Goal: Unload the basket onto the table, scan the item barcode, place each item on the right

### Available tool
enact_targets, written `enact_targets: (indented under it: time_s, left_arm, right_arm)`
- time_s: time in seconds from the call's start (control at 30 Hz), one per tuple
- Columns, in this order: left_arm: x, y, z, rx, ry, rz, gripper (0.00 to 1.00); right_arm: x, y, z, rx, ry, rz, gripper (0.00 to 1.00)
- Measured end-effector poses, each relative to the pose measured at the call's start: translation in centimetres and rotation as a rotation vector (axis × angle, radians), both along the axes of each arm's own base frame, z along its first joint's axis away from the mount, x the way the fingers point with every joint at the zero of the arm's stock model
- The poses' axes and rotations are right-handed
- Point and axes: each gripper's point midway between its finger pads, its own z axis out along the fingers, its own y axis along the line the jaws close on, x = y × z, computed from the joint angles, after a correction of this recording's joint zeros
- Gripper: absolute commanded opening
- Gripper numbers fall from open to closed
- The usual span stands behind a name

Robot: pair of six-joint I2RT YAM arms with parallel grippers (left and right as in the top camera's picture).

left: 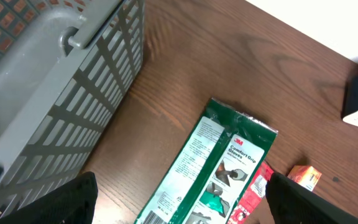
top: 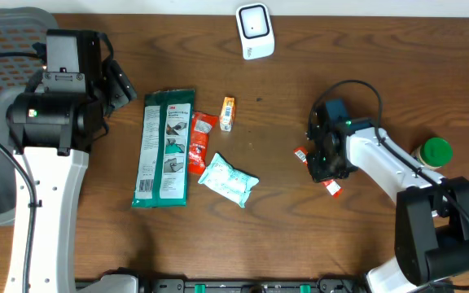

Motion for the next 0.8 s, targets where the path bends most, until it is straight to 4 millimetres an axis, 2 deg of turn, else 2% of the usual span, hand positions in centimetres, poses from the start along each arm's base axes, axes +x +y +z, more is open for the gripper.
enact_targets:
  time_s: [0.1, 0.27, 0.4, 0.53, 0.63, 0.7, 0.8]
  left_arm:
    - [0.0, 0.0, 0.0, 0.0, 0.0, 0.0, 0.87]
    - [0.0, 0.0, 0.0, 0.0, 0.0, 0.0, 0.87]
    - [0.0, 0.0, 0.0, 0.0, 0.0, 0.0, 0.87]
    - [0.0, 0.0, 0.0, 0.0, 0.0, 0.0, 0.87]
    - [0.0, 0.0, 0.0, 0.0, 0.0, 0.0, 0.87]
    - [0.0, 0.0, 0.0, 0.0, 0.0, 0.0, 0.87]
    - [0.0, 0.0, 0.0, 0.0, 0.0, 0.0, 0.87]
  right_arm:
    - [0.2, 0.0, -0.9, 0.008, -0.03, 0.001, 0.07]
    - [1.4, 1.3, -0.8, 0.084, -0.082, -0.006, 0.07]
    - [2.7, 3.1, -0.4, 0.192, -0.128, -0.055, 0.17]
    - [3.9, 4.3, 0.1, 0.268, -0.16, -0.125, 0.21]
    - [3.3, 4.5, 0.2, 0.28, -0.127, -0.142, 0.29]
    - [3.0, 4.6, 0.8, 0.282, -0.095, -0.128, 0.31]
    - [3.7, 5.1, 2.6, 0.292, -0.099, -0.093, 0.34]
